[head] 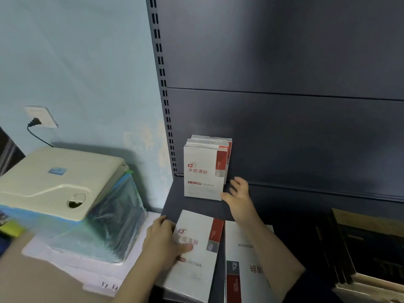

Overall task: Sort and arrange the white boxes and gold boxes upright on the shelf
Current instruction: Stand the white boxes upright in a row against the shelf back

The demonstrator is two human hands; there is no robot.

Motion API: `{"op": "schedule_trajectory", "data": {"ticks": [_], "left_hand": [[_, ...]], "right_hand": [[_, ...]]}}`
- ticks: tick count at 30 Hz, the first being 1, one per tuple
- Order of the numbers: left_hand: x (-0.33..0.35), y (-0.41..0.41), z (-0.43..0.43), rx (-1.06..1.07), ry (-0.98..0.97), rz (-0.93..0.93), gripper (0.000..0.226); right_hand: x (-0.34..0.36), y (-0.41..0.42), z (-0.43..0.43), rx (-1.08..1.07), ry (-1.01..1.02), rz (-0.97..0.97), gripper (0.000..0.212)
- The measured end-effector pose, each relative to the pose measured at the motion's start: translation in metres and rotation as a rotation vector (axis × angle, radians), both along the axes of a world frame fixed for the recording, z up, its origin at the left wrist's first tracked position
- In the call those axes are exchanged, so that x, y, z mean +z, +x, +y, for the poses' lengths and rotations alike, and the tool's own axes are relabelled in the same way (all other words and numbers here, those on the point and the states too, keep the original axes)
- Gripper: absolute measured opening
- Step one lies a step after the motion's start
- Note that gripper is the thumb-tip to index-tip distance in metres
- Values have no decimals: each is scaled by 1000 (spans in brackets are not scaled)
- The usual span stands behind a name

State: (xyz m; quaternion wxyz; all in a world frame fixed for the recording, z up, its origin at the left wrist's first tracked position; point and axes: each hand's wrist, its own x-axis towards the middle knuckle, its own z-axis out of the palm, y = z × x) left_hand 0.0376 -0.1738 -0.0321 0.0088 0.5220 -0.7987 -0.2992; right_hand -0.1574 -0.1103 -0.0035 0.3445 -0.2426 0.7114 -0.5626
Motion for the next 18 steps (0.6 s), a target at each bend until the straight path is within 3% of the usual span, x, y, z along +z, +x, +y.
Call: {"op": "schedule_trajectory", "data": {"ticks": [3, 5, 9, 12, 15, 18], "left_hand": [[-9, 19, -22, 190, 98, 90, 70], [-6, 30, -31, 247, 139, 141, 48], [11, 30, -33, 281, -27, 215, 23], [28, 12, -30, 286, 76, 555, 9], [39, -12, -25, 254, 212, 920, 16], [41, -43, -23, 264, 237, 1136, 24]], "right_hand": [[1, -6, 5, -42, -19, -7, 64], [1, -10, 8, -58, -17, -10, 59], [3, -10, 12, -58, 11, -1, 50], [1, -7, 15, -29, 13, -3, 41], [2, -4, 16, 24, -33, -16, 37], [6, 9, 13, 135, -78, -10, 44]]}}
